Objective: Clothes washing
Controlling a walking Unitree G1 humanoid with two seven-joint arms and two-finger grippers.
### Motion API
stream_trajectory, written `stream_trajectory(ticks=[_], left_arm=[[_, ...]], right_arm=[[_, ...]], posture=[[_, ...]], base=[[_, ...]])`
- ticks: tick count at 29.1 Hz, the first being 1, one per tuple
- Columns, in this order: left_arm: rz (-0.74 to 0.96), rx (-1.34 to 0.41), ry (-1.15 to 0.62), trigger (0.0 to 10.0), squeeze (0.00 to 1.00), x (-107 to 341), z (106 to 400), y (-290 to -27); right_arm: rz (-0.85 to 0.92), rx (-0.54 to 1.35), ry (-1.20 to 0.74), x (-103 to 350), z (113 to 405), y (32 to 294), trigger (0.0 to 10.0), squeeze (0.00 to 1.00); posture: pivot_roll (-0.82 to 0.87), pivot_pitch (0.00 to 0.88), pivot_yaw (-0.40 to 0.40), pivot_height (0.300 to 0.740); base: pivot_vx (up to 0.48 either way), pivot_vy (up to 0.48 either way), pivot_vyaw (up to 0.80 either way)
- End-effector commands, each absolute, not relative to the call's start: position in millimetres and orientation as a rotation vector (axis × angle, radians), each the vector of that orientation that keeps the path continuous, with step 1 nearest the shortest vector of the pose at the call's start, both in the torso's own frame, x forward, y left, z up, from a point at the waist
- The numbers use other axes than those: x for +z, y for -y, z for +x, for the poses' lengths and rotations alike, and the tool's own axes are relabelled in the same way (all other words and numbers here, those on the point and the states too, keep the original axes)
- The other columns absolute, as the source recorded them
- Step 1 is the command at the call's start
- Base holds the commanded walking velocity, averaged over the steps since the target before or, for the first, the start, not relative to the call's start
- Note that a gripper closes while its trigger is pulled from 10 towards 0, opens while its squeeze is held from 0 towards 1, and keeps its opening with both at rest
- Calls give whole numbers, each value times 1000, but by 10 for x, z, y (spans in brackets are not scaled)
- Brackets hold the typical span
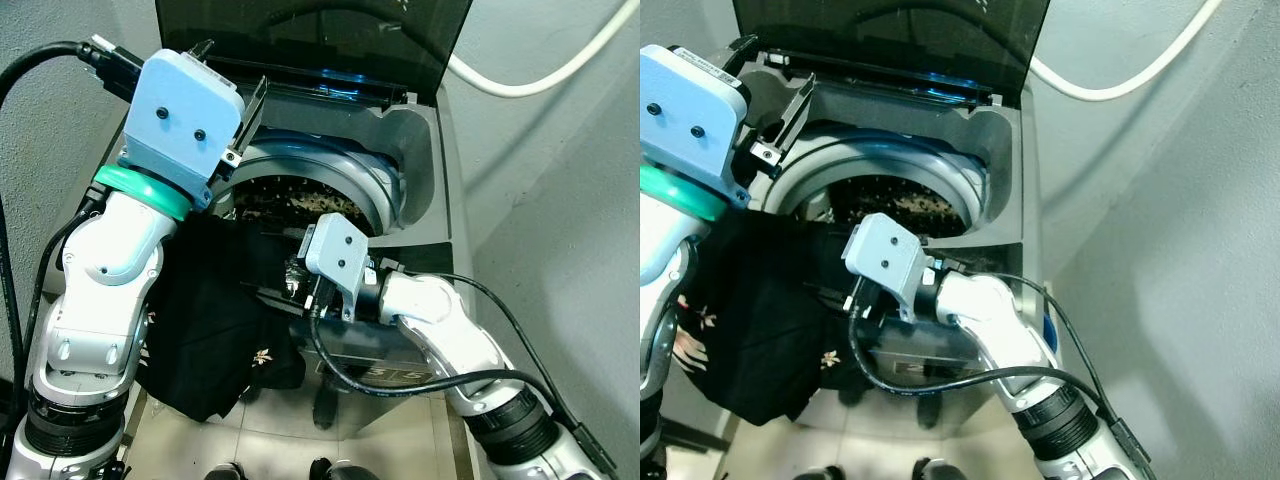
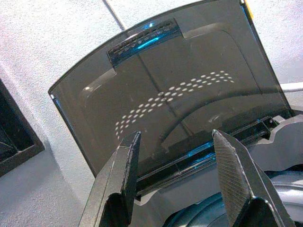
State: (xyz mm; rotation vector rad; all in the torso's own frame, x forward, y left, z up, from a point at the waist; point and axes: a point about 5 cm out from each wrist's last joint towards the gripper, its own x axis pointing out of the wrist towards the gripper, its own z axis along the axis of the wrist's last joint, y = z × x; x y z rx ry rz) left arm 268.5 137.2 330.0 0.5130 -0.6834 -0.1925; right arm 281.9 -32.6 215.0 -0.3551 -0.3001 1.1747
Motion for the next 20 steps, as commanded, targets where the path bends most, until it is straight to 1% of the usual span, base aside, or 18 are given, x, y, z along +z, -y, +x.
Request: stream_trajectory(ticks=[1, 20], left_arm=[[512, -193, 694, 10000, 0, 3305, 2644, -1357], [506, -188, 678, 10000, 0, 3271, 2643, -1362]], right_arm=[[-321, 1173, 307, 2167, 2802, 336, 0, 0], [-289, 1204, 307, 2170, 2760, 330, 0, 0]], posture=[[122, 113, -36, 740], [120, 119, -35, 740]], base=[[0, 0, 0], [0, 0, 0]])
